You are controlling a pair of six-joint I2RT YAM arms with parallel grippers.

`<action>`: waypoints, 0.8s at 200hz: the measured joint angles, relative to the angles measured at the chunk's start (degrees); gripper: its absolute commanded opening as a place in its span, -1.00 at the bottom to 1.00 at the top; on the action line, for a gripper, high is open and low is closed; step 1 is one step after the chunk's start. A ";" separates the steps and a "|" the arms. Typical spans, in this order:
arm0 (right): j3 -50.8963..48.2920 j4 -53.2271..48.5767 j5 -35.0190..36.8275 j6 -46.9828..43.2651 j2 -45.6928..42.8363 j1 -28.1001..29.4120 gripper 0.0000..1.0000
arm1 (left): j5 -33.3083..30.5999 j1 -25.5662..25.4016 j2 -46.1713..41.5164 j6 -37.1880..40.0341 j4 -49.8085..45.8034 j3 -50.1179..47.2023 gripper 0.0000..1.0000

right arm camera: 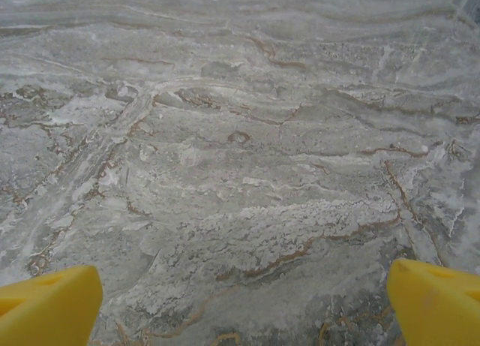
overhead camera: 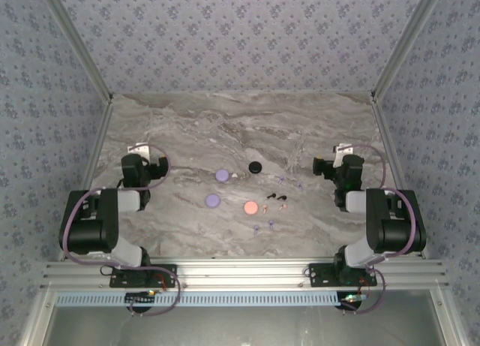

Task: Insert the wireless bluetooth earbuds into the charging case

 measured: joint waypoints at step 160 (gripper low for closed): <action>35.12 -63.47 -16.87 -30.29 -2.21 19.74 0.99 | 17.00 -7.67 -14.56 -35.19 -44.24 21.09 0.98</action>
